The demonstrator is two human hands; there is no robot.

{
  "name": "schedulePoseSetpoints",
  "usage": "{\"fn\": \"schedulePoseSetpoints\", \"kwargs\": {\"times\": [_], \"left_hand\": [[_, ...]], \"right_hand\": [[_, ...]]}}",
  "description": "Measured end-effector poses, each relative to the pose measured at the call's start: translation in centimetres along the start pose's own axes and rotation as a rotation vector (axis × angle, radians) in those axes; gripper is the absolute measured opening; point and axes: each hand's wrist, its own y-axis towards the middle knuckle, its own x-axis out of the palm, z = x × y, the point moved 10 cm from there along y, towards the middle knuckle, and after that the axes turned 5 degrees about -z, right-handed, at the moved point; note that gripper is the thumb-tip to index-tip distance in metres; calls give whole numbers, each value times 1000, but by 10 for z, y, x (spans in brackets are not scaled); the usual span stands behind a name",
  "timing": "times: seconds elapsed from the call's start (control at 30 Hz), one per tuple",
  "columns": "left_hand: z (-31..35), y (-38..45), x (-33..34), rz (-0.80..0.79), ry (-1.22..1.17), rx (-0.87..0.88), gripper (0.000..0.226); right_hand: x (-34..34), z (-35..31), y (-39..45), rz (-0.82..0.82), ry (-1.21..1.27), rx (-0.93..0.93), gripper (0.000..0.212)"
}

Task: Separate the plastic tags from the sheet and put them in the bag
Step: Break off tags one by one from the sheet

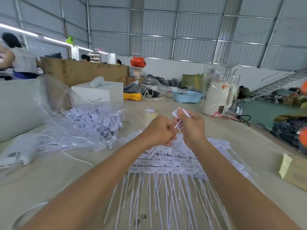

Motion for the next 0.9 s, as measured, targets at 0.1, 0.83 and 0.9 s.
{"fn": "schedulePoseSetpoints", "kwargs": {"times": [0.1,0.83,0.9], "left_hand": [[-24,-22,-52,106,211,-45,19],[-126,24,-176,228,1033,-391,29],[-127,34,-172,239,1112,-366,30]], "right_hand": [[58,7,-2,-160,-106,5,11],[164,29,39,-272,-1359,-367,87],[163,26,39,-262,-1324,-392,86]]}}
